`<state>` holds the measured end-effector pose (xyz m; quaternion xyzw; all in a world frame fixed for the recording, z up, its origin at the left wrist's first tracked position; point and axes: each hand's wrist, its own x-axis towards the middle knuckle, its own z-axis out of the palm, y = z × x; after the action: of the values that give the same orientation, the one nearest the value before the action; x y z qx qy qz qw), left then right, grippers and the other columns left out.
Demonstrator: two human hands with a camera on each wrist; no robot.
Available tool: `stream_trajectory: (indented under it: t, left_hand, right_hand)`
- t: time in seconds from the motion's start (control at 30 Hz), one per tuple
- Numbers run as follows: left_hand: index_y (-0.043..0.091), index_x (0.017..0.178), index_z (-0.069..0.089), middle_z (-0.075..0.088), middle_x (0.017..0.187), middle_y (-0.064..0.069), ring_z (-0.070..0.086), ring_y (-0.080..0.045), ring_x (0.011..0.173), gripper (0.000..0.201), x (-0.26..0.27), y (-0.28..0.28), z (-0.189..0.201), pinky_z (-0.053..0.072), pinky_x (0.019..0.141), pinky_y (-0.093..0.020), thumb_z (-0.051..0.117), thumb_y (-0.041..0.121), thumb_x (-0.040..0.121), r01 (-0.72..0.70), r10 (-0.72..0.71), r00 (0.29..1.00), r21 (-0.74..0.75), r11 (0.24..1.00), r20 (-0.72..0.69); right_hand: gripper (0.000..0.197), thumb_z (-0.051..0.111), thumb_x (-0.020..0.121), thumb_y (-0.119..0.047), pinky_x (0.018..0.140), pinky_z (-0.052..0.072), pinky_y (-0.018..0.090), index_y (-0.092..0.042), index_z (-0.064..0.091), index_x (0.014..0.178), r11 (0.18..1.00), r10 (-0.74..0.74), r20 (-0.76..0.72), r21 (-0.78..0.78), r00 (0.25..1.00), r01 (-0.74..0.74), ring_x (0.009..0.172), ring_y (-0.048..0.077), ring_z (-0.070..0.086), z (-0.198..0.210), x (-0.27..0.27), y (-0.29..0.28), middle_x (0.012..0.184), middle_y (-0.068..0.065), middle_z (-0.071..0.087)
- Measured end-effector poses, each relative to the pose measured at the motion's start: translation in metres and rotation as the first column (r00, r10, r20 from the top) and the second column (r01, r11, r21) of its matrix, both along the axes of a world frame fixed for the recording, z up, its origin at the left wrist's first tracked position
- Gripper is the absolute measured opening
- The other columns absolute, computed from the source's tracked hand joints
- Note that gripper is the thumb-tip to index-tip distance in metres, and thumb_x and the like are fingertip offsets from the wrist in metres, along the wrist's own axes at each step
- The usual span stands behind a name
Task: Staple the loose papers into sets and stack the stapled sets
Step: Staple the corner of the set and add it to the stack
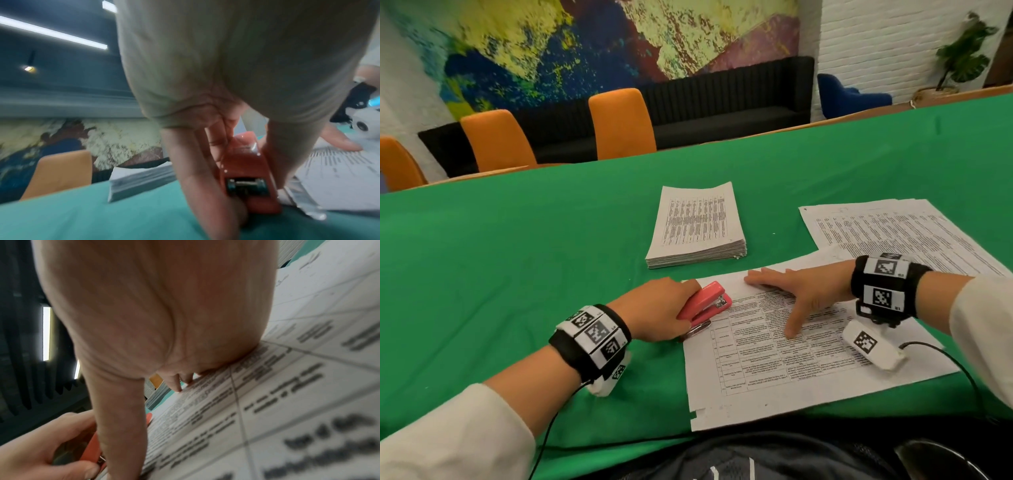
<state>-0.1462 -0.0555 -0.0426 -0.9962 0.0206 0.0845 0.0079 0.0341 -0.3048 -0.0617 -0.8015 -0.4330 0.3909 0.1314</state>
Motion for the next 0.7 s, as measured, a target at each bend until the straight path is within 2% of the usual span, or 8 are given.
stream_trajectory:
  t: [0.1, 0.2, 0.27, 0.33, 0.43, 0.5, 0.6, 0.7]
  left_hand:
    - [0.026, 0.115, 0.052, 0.061, 0.087, 0.005, 0.058, -0.016, 0.073, 0.029, -0.005, 0.003, 0.003, 0.047, 0.062, -0.034, 0.065, 0.035, 0.091, -0.053, 0.056, 0.998, -0.074, 0.996, 0.042]
    - [0.029, 0.109, 0.051, 0.064, 0.09, 0.004, 0.064, -0.02, 0.073, 0.028, -0.002, 0.001, 0.018, 0.052, 0.059, -0.034, 0.07, 0.034, 0.089, -0.11, 0.13, 0.987, -0.198, 0.974, 0.092]
    - [0.025, 0.111, 0.054, 0.07, 0.093, 0.002, 0.071, -0.016, 0.067, 0.033, 0.002, -0.002, 0.029, 0.059, 0.053, -0.033, 0.076, 0.03, 0.088, -0.169, 0.228, 0.967, -0.39, 0.905, 0.111]
    - [0.021, 0.11, 0.055, 0.075, 0.087, -0.001, 0.075, -0.015, 0.062, 0.038, 0.005, -0.007, 0.039, 0.064, 0.055, -0.039, 0.084, 0.027, 0.085, -0.194, 0.313, 0.942, -0.563, 0.803, 0.121]
    - [0.016, 0.106, 0.053, 0.078, 0.078, -0.005, 0.077, -0.021, 0.062, 0.048, 0.009, -0.018, 0.045, 0.065, 0.058, -0.043, 0.092, 0.027, 0.079, -0.189, 0.392, 0.911, -0.715, 0.674, 0.129]
    - [0.011, 0.104, 0.052, 0.077, 0.076, -0.007, 0.076, -0.024, 0.061, 0.054, 0.01, -0.026, 0.045, 0.064, 0.056, -0.043, 0.094, 0.028, 0.076, -0.179, 0.435, 0.889, -0.769, 0.614, 0.14]
    - [0.009, 0.102, 0.053, 0.074, 0.079, -0.007, 0.076, -0.023, 0.058, 0.054, 0.009, -0.035, 0.043, 0.064, 0.054, -0.044, 0.094, 0.033, 0.075, -0.179, 0.511, 0.841, -0.8, 0.572, 0.176]
    - [0.008, 0.103, 0.053, 0.075, 0.081, -0.008, 0.076, -0.024, 0.059, 0.056, 0.009, -0.037, 0.042, 0.064, 0.055, -0.046, 0.093, 0.036, 0.076, -0.176, 0.58, 0.793, -0.84, 0.513, 0.188]
  right_hand:
    - [0.114, 0.089, 0.077, -0.046, 0.13, 0.01, 0.049, -0.052, 0.011, 0.161, 0.999, -0.048, -0.071, 0.015, 0.996, 0.05, 0.158, 0.019, 0.011, 0.0, -0.003, 0.001, 0.172, -0.019, -0.001]
    - [0.096, 0.082, 0.085, -0.043, 0.122, 0.03, 0.037, -0.036, 0.025, 0.162, 0.973, -0.14, -0.141, 0.162, 0.98, 0.162, 0.145, 0.015, 0.037, 0.005, -0.016, 0.008, 0.168, -0.009, 0.027]
    - [0.083, 0.078, 0.089, -0.046, 0.115, 0.037, 0.035, -0.032, 0.035, 0.158, 0.898, -0.259, -0.123, 0.334, 0.958, 0.285, 0.14, 0.012, 0.043, 0.009, -0.029, 0.02, 0.159, -0.01, 0.039]
    - [0.067, 0.07, 0.096, -0.043, 0.118, 0.038, 0.038, -0.026, 0.044, 0.155, 0.789, -0.335, -0.25, 0.453, 0.908, 0.416, 0.143, 0.014, 0.045, 0.013, -0.041, 0.035, 0.157, -0.006, 0.046]
    - [0.037, 0.058, 0.106, -0.027, 0.109, 0.05, 0.043, -0.005, 0.064, 0.135, 0.63, -0.271, -0.678, 0.412, 0.683, 0.658, 0.119, 0.024, 0.066, 0.019, -0.06, 0.057, 0.131, 0.02, 0.069]
    - [0.033, 0.054, 0.108, -0.02, 0.097, 0.06, 0.044, 0.004, 0.07, 0.123, 0.541, -0.218, -0.803, 0.374, 0.555, 0.753, 0.101, 0.03, 0.073, 0.021, -0.072, 0.067, 0.113, 0.026, 0.074]
    - [0.029, 0.055, 0.107, -0.017, 0.074, 0.065, 0.036, 0.004, 0.074, 0.115, 0.443, -0.28, -0.777, 0.416, 0.563, 0.794, 0.085, 0.025, 0.077, 0.02, -0.082, 0.077, 0.101, 0.02, 0.077]
    - [0.026, 0.058, 0.106, -0.014, 0.075, 0.066, 0.036, 0.004, 0.074, 0.113, 0.433, -0.303, -0.756, 0.433, 0.58, 0.79, 0.092, 0.025, 0.079, 0.017, -0.087, 0.077, 0.1, 0.018, 0.079]
